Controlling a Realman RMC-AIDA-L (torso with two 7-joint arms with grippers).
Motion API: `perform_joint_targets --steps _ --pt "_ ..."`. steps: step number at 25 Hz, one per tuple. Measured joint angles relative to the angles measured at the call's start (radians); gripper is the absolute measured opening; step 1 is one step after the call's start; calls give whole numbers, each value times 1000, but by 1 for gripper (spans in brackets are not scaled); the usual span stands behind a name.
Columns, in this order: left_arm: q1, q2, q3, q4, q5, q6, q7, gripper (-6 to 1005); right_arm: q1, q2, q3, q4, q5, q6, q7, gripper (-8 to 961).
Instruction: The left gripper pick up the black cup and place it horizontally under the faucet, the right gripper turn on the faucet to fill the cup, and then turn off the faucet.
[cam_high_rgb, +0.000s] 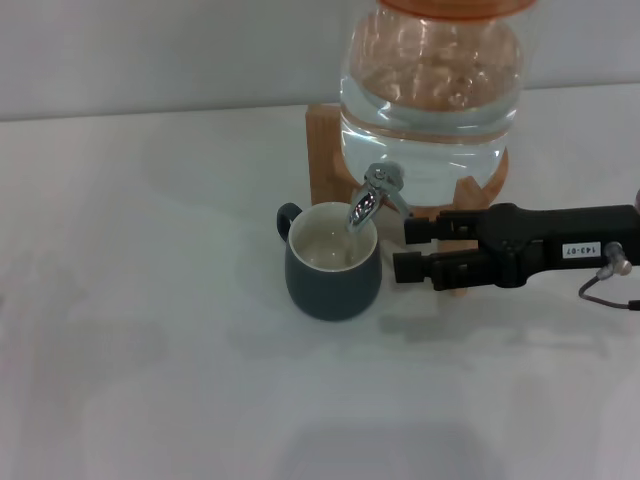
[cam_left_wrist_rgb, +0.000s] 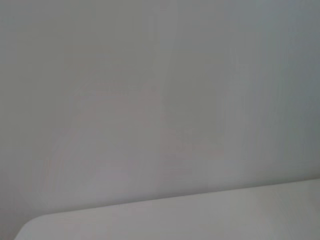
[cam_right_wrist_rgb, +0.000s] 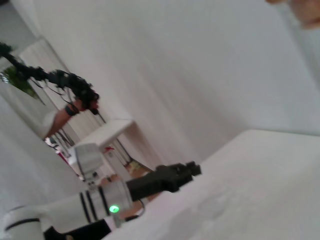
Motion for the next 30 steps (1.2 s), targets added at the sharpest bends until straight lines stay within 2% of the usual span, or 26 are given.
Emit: perform_joint_targets --steps 10,19,30 --pt "9 0 -2 -1 22 0 -3 275 -14 -5 46 0 10 7 1 839" --pt "2 -1 -2 5 26 0 -4 275 -27 -8 98 -1 2 81 2 839" --pt "-1 -2 6 14 26 24 -19 275 -33 -8 102 -2 2 125 3 839"
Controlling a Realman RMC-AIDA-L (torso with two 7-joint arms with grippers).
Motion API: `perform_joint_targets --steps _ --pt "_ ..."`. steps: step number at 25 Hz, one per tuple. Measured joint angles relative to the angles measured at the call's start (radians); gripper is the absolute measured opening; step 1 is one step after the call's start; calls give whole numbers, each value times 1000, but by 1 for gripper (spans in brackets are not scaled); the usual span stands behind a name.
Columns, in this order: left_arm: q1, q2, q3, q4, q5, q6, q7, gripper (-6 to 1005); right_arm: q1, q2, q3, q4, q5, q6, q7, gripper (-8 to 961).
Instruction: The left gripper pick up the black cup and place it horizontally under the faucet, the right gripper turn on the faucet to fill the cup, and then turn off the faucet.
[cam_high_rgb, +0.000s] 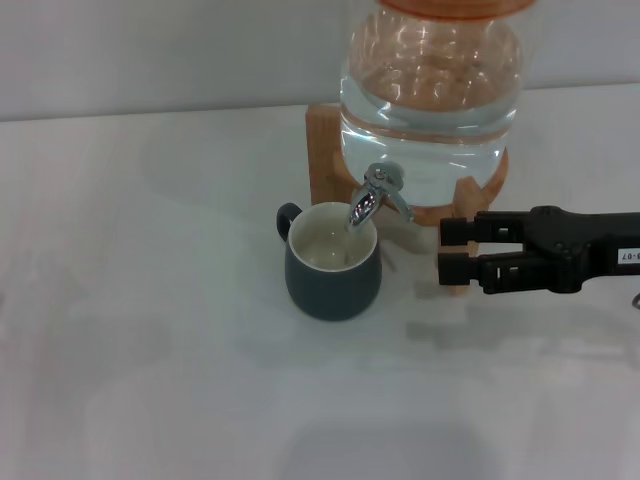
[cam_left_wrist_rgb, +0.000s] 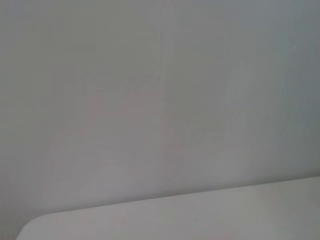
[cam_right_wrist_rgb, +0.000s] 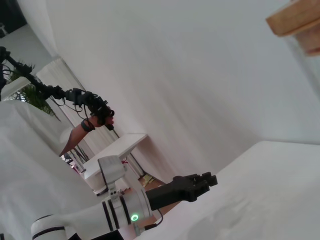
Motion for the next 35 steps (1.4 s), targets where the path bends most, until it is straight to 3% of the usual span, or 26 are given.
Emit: perform_joint_targets --steps 14,23,35 --pt "11 0 0 31 -1 1 -1 275 -1 -1 -4 2 5 15 -3 839" --pt "12 0 3 31 -1 12 -1 275 4 5 -77 4 38 11 -4 839" --pt "13 0 25 34 -1 16 -8 275 10 8 -114 29 47 -98 -48 839"
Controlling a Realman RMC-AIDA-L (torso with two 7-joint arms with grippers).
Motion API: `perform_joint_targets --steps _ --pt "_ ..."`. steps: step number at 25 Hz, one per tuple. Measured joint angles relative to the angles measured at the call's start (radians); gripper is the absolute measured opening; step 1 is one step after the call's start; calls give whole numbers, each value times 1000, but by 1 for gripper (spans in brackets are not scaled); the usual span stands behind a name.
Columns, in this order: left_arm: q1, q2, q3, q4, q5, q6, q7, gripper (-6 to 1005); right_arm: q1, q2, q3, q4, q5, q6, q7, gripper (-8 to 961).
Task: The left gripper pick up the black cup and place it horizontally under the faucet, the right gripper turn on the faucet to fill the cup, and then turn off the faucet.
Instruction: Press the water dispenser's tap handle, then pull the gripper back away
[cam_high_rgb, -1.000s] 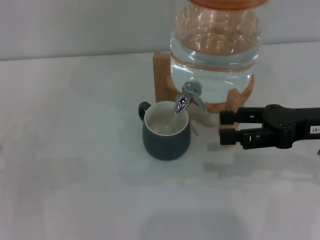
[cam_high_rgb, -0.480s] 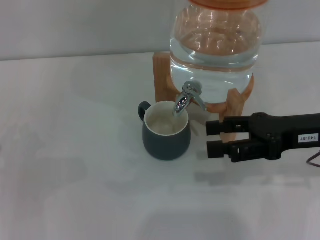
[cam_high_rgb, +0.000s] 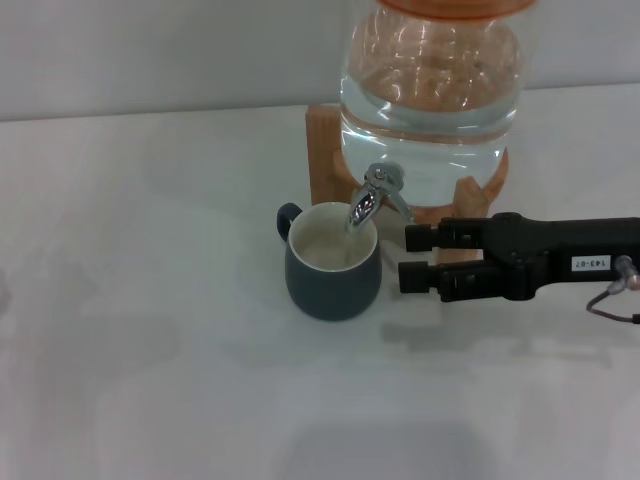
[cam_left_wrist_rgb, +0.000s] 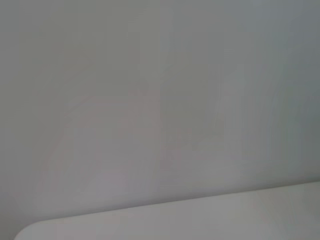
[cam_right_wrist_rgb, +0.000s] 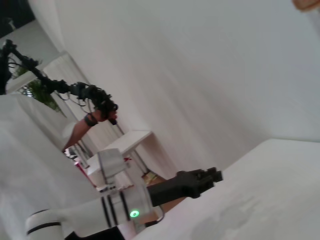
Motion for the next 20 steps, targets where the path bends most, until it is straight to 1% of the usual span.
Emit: perform_joint_targets --steps 7,20 --pt "-1 0 1 1 0 0 -1 275 11 0 -29 2 2 -39 -3 839" --pt "-2 0 1 -4 2 -1 -1 275 14 0 -35 13 12 -82 -11 839"
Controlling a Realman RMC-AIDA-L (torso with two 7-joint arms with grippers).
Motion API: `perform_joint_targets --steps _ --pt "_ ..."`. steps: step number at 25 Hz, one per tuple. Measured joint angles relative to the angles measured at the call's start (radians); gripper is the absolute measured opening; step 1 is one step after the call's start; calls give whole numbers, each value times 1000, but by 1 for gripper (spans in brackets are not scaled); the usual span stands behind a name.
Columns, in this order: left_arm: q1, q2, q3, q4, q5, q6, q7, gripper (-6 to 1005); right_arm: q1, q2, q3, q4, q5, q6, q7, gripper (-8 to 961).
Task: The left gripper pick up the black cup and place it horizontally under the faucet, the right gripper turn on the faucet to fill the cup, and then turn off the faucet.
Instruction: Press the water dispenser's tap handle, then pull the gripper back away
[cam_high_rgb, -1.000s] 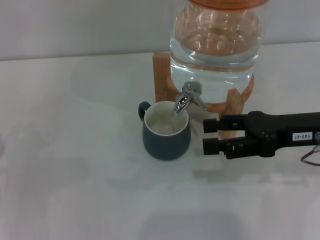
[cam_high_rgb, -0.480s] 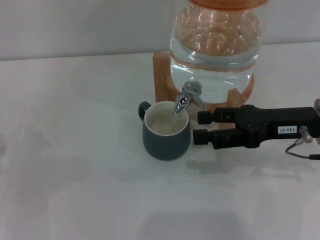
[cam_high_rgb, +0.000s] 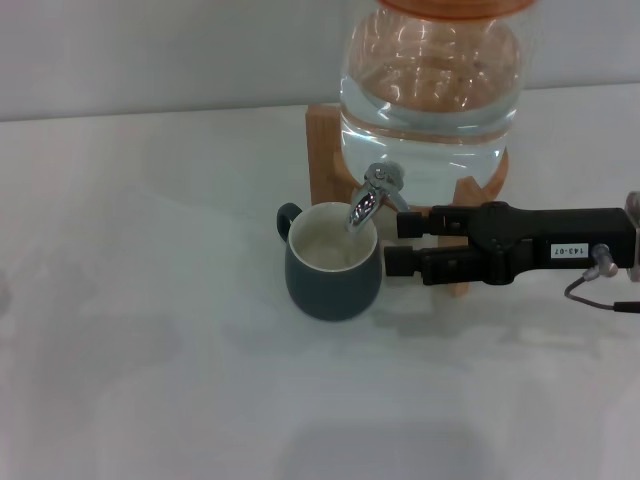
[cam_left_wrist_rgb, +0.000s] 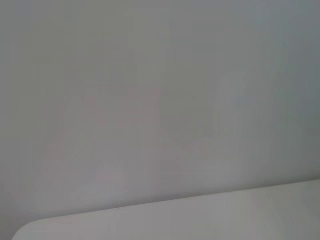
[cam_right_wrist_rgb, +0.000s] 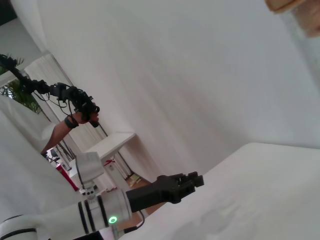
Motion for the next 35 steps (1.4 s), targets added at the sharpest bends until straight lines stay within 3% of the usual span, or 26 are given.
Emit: perform_joint_targets --steps 35 --pt "2 0 5 -2 0 0 0 275 4 -6 52 -4 -12 -37 -7 841"
